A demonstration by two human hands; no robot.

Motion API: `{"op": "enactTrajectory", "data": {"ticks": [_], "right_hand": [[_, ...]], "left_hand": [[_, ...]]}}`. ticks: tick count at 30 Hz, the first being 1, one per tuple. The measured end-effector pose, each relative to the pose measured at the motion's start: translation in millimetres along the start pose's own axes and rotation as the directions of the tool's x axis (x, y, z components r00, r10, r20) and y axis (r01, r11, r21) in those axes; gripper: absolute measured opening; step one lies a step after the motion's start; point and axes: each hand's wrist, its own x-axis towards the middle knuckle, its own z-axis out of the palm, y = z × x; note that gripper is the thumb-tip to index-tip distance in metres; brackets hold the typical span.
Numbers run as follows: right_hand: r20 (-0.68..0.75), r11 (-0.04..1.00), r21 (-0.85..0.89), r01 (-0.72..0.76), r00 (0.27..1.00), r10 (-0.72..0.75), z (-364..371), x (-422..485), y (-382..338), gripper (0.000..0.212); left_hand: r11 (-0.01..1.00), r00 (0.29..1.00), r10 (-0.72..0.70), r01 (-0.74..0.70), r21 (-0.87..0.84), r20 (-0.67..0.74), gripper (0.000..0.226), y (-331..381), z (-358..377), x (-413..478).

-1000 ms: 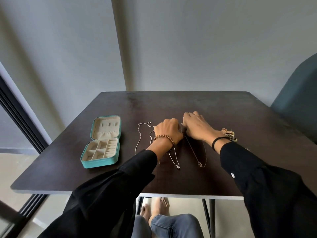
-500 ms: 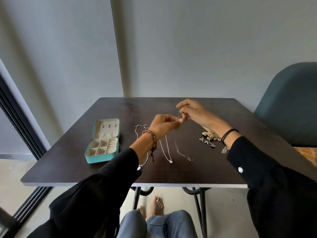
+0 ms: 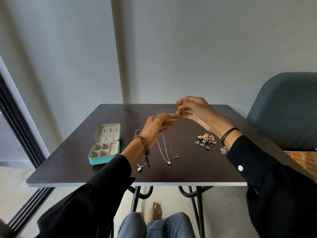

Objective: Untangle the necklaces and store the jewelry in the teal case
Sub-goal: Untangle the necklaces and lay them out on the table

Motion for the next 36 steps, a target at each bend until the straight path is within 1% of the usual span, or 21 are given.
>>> {"op": "enactTrajectory", "data": {"ticks": [3,8,11,14,16,19,21,24,28,31,33,36], "right_hand": [[0.007,0.999,-0.049,0.018,1.0,-0.017,1,0,-7,0.017],[0.055,0.986,-0.158,0.059,0.997,-0.051,0,-1,-16,0.015],[0.05,0.979,-0.188,0.075,0.997,-0.066,0,1,-21,0.015],[0.02,0.978,-0.194,0.08,0.997,-0.078,2,2,-27,0.015],[-0.031,0.983,-0.167,0.072,0.996,-0.079,3,3,-29,0.014],[-0.14,0.997,-0.059,0.055,0.988,-0.062,5,5,-32,0.014],[-0.189,0.998,-0.019,0.055,0.98,-0.058,3,6,-34,0.014],[-0.237,0.997,-0.011,0.076,0.968,-0.077,2,8,-35,0.015],[-0.325,0.991,0.107,0.082,0.945,-0.044,-1,13,-40,0.013],[-0.354,0.974,0.216,0.069,0.935,0.012,-7,20,-42,0.012],[-0.354,0.963,0.265,0.053,0.934,0.046,-11,24,-40,0.014],[-0.341,0.953,0.3,0.027,0.936,0.081,-14,29,-35,0.016]], "left_hand": [[1.0,1.0,-0.003,0.003,-0.022,0.018,0.032,9,4,-1],[0.997,0.999,0.001,0.002,-0.078,0.045,0.033,15,12,0],[0.989,1.0,0.004,-0.002,-0.149,0.011,0.024,12,15,-1],[0.993,1.0,0.005,-0.006,-0.116,-0.007,0.017,4,17,-2],[0.996,0.999,-0.005,0.002,-0.087,-0.038,0.02,-6,20,-5],[0.993,0.99,-0.057,0.043,-0.11,-0.127,0.031,-23,25,-8],[0.986,0.982,-0.106,0.084,-0.143,-0.158,0.03,-34,27,-8],[0.968,0.968,-0.164,0.122,-0.218,-0.188,0.028,-45,30,-9],[0.933,0.967,-0.209,0.154,-0.326,-0.142,0.032,-53,29,-13],[0.923,0.979,-0.185,0.144,-0.357,-0.084,0.031,-58,30,-21],[0.931,0.982,-0.169,0.133,-0.339,-0.08,0.03,-59,29,-26],[0.951,0.978,-0.184,0.154,-0.268,-0.093,0.034,-59,26,-32]]}}
